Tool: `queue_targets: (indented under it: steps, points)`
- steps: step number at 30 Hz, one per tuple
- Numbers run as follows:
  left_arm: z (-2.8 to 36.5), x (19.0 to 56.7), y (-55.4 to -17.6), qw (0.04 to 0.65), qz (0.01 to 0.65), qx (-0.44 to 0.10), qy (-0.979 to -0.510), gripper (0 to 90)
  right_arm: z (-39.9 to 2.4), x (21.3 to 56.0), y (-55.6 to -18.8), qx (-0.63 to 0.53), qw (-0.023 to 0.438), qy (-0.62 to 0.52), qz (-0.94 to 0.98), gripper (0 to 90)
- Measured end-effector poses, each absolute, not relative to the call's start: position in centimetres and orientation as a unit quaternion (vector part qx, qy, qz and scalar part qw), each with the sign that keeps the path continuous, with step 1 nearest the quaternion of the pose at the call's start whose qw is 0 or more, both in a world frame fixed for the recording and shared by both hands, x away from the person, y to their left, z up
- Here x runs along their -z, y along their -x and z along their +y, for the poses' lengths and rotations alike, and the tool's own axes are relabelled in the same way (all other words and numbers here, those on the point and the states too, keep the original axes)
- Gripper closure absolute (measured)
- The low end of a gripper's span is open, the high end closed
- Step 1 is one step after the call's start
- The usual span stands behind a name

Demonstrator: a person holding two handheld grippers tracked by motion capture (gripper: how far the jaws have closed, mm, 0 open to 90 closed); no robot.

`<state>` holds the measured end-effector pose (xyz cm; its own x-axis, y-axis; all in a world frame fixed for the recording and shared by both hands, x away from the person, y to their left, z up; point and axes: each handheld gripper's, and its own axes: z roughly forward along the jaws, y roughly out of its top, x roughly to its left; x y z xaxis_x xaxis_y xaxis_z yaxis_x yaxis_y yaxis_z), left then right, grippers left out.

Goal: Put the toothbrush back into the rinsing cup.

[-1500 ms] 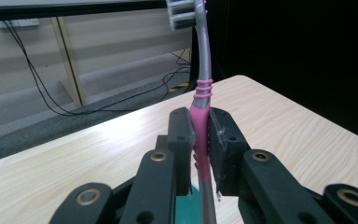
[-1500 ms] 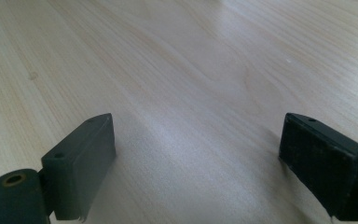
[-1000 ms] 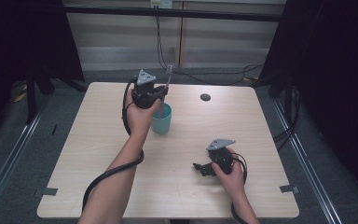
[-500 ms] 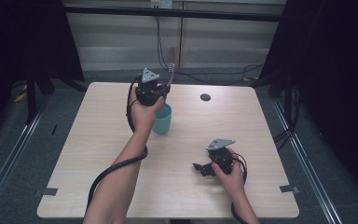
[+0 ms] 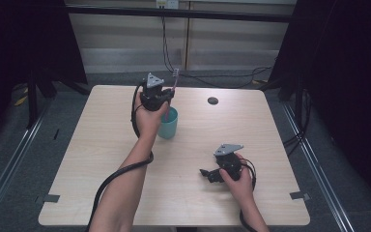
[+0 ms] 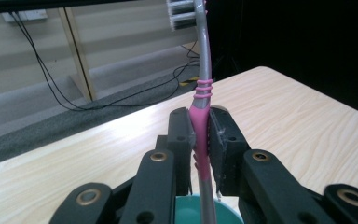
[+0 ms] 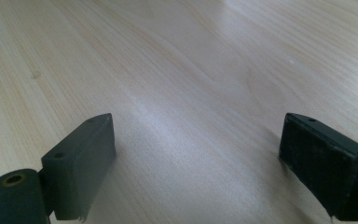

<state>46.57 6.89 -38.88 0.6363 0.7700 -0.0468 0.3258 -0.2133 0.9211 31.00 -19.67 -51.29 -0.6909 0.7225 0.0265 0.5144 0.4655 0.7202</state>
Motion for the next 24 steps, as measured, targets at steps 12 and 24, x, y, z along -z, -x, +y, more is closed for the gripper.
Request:
queue_targets:
  steps: [12, 24]
  points:
    - [7.3, 40.3, -46.2, 0.508, 0.380, -0.209, -0.744, 79.8, -19.6, 51.2, -30.9, -0.363, 0.139, -0.369, 0.844, 9.9]
    - [8.2, 41.3, -45.6, 0.495, 0.389, -0.203, -0.750, 79.8, -19.5, 51.3, -31.0, -0.364, 0.139, -0.365, 0.846, 9.9]
